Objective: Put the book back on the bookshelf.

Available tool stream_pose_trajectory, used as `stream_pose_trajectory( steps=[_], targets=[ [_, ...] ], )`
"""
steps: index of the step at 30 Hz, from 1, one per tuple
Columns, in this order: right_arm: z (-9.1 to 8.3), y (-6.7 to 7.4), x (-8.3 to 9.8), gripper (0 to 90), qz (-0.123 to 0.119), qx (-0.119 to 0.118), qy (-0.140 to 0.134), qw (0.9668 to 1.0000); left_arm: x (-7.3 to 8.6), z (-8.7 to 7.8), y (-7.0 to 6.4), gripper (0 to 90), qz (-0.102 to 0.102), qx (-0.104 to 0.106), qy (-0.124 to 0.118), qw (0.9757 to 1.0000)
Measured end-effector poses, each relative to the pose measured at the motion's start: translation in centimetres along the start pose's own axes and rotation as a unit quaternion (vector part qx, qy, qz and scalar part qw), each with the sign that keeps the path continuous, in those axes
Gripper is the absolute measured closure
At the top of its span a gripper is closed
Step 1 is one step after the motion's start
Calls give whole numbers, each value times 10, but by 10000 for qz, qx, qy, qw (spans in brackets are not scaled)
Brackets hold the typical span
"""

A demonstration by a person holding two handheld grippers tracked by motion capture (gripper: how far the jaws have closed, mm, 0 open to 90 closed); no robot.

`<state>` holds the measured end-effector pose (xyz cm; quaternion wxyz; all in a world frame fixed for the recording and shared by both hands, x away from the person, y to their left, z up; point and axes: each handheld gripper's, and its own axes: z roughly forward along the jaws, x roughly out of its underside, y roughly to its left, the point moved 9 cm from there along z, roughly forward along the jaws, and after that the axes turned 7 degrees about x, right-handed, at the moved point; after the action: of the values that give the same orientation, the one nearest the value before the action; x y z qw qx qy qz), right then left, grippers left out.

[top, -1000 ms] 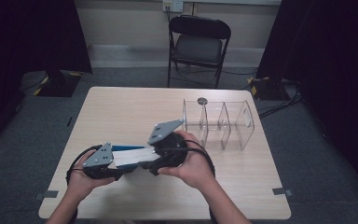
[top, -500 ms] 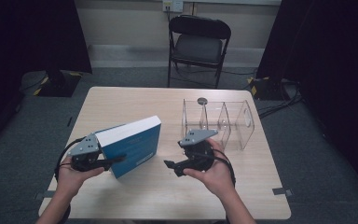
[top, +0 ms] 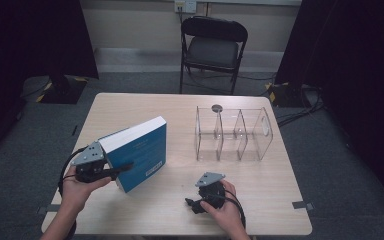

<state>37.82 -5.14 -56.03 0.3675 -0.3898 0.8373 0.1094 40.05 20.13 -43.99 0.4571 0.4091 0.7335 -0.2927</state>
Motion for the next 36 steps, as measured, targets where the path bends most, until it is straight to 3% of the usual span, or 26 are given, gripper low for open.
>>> stream_pose_trajectory(
  steps=[2,3,8,17,20,21,22,25,31,33,36],
  targets=[
    [1,-2,1,151,176,53,-217,9996,0,0,0,604,-31,-8,-21,10000],
    [1,-4,2,150,153,71,-239,9996,0,0,0,602,-31,-39,-4,10000],
    [1,-4,2,149,145,67,-242,9996,0,-2,3,592,-6,-230,0,9997],
    [1,-4,2,149,156,59,-243,9996,1,-2,4,584,-24,-284,-141,9995],
    [1,-4,2,149,157,53,-243,9996,1,-2,5,571,12,-425,-201,9989],
    [1,-3,2,149,156,53,-243,9996,-2,-1,5,552,48,-429,-415,9982],
    [1,-3,2,149,156,53,-243,9996,-4,-1,4,553,61,-424,-479,9979],
    [1,-3,2,149,157,52,-244,9996,-5,-1,4,558,118,-413,-444,9981],
    [1,-3,2,149,156,53,-243,9996,-15,-6,3,542,79,-454,-707,9964],
    [1,-3,2,149,155,53,-244,9996,-17,-9,4,544,95,-522,-646,9965],
    [1,-3,2,149,155,54,-244,9996,-20,-9,3,542,73,-427,-615,9972]
  ],
)
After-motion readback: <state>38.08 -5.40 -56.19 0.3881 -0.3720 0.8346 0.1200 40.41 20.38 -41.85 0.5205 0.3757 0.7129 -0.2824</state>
